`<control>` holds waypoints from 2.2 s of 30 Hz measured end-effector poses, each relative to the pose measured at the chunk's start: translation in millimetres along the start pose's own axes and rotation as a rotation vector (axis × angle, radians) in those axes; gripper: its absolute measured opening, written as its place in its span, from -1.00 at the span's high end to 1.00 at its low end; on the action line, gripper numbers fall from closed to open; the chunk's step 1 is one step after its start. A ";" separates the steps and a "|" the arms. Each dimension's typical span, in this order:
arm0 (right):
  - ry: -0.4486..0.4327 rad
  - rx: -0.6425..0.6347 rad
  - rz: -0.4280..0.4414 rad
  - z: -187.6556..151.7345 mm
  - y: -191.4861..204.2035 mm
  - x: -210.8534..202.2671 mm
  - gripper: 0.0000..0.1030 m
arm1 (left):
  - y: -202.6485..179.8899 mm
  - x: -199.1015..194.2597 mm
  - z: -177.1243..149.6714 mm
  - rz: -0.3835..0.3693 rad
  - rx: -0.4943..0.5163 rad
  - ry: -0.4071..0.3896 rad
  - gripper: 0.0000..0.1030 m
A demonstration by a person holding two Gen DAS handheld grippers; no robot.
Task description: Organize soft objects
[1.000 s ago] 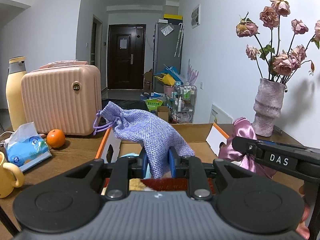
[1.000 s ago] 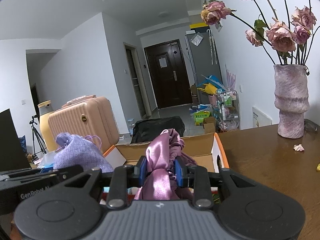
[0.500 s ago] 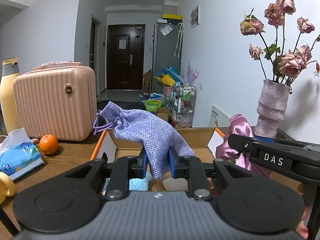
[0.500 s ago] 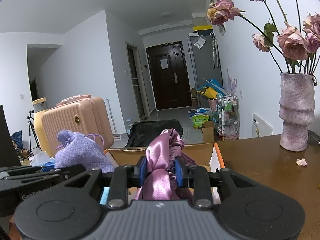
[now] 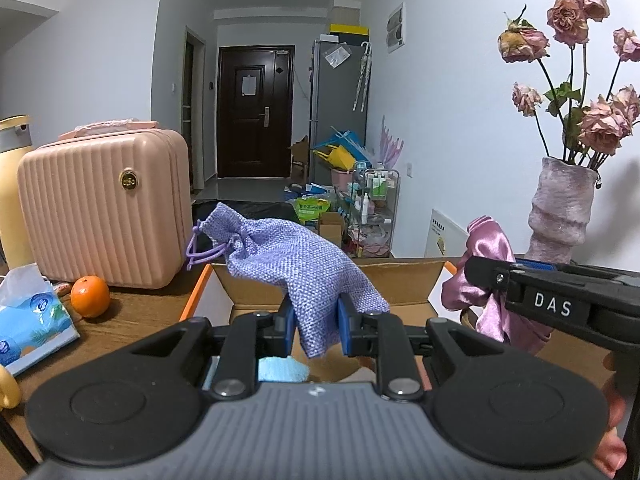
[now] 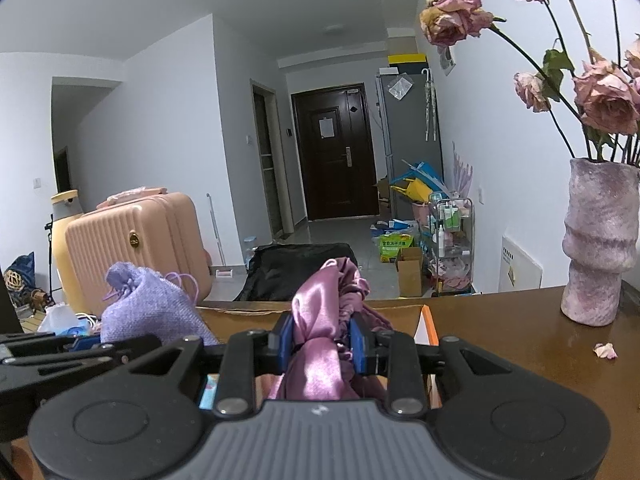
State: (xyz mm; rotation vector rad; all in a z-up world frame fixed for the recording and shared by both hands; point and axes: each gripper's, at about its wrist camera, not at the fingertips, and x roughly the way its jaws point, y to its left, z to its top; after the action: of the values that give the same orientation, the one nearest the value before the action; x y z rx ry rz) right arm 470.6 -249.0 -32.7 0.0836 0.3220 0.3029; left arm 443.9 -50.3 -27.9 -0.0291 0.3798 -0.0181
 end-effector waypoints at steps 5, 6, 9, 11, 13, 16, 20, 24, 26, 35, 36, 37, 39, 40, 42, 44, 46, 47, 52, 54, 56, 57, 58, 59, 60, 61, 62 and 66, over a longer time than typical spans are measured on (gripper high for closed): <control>0.009 -0.016 -0.005 1.6 -0.1 12.1 0.45 | -0.9 9.7 3.3 0.002 0.002 -0.001 0.59; 0.011 -0.019 -0.005 1.2 -0.1 14.0 0.45 | -0.7 12.6 3.8 0.003 0.003 0.000 0.59; 0.016 -0.027 -0.006 1.3 -0.5 21.3 0.45 | -1.1 20.6 5.1 0.006 0.007 0.004 0.59; 0.020 -0.032 -0.006 2.2 -0.2 26.4 0.45 | -1.2 25.1 5.7 0.006 0.009 0.007 0.59; 0.023 -0.037 -0.008 3.4 -0.6 31.2 0.45 | -0.9 29.5 5.3 0.009 0.012 0.010 0.59; 0.027 -0.042 -0.010 5.4 -2.0 38.2 0.45 | 0.0 34.9 6.6 0.013 0.014 0.013 0.59; 0.043 -0.048 -0.017 4.5 -3.5 47.1 0.45 | 1.5 43.4 6.2 0.021 0.017 0.024 0.59; 0.052 -0.055 -0.024 4.5 -2.5 55.0 0.45 | 0.8 51.0 7.5 0.028 0.024 0.030 0.59; 0.056 -0.058 -0.027 4.1 -2.2 58.1 0.45 | 1.0 54.1 8.7 0.033 0.026 0.031 0.59; 0.081 -0.073 -0.043 2.3 -0.9 69.9 0.45 | 4.9 70.4 6.7 0.045 0.029 0.060 0.59; 0.082 -0.072 -0.044 2.2 -1.1 70.1 0.45 | 5.8 71.1 6.3 0.045 0.027 0.062 0.59; 0.083 -0.071 -0.044 2.5 -1.0 70.3 0.44 | 6.3 71.3 5.9 0.046 0.026 0.064 0.58; 0.083 -0.070 -0.047 3.3 -1.4 70.7 0.41 | 6.7 71.4 5.5 0.045 0.027 0.064 0.53; 0.086 -0.072 -0.046 3.5 -2.0 71.1 0.40 | 6.9 71.6 5.3 0.044 0.028 0.065 0.48; 0.086 -0.069 -0.055 4.4 -3.1 71.4 0.17 | 7.0 72.0 4.6 0.060 0.028 0.066 0.15; 0.077 -0.062 -0.067 5.8 -5.7 70.5 -0.20 | 9.6 72.6 4.2 0.069 0.013 0.070 -0.39; 0.065 -0.049 -0.078 6.6 -9.2 68.5 -0.58 | 13.5 72.5 4.7 0.094 -0.009 0.073 -0.73; 0.060 -0.041 -0.081 7.2 -11.0 67.7 -0.77 | 15.2 71.8 4.5 0.112 -0.021 0.071 -0.84; 0.054 -0.019 -0.088 9.5 -15.9 66.3 -1.00 | 21.7 71.0 4.7 0.173 -0.044 0.058 -1.00; 0.060 -0.021 -0.090 9.1 -16.3 66.9 -1.00 | 23.9 72.0 5.0 0.172 -0.053 0.066 -1.00; 0.064 -0.022 -0.092 8.3 -15.4 68.5 -1.00 | 25.6 73.3 5.5 0.170 -0.060 0.074 -1.00; 0.064 -0.023 -0.092 8.3 -15.3 69.0 -1.00 | 26.3 74.1 5.6 0.171 -0.062 0.075 -1.00; 0.064 -0.024 -0.093 8.1 -14.7 69.1 -1.00 | 26.9 74.2 5.7 0.172 -0.063 0.075 -1.00; 0.064 -0.024 -0.094 8.3 -14.9 69.1 -1.00 | 27.1 74.1 5.6 0.172 -0.063 0.075 -1.00; 0.063 -0.023 -0.095 7.7 -15.1 68.9 -1.00 | 27.0 74.4 5.5 0.172 -0.064 0.076 -1.00; 0.062 -0.022 -0.096 7.3 -15.1 68.3 -1.00 | 27.1 74.3 5.5 0.172 -0.065 0.075 -1.00; 0.062 -0.021 -0.097 7.1 -15.3 68.1 -1.00 | 27.2 74.2 5.5 0.172 -0.064 0.075 -1.00; 0.061 -0.020 -0.105 6.9 -15.0 66.9 -1.00 | 27.8 74.2 5.8 0.173 -0.067 0.074 -1.00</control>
State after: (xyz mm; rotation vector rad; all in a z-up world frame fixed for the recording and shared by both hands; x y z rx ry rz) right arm 537.5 -243.1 -48.1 0.0376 0.3823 0.2053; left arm 515.3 -24.1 -50.8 -0.0614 0.4555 0.1652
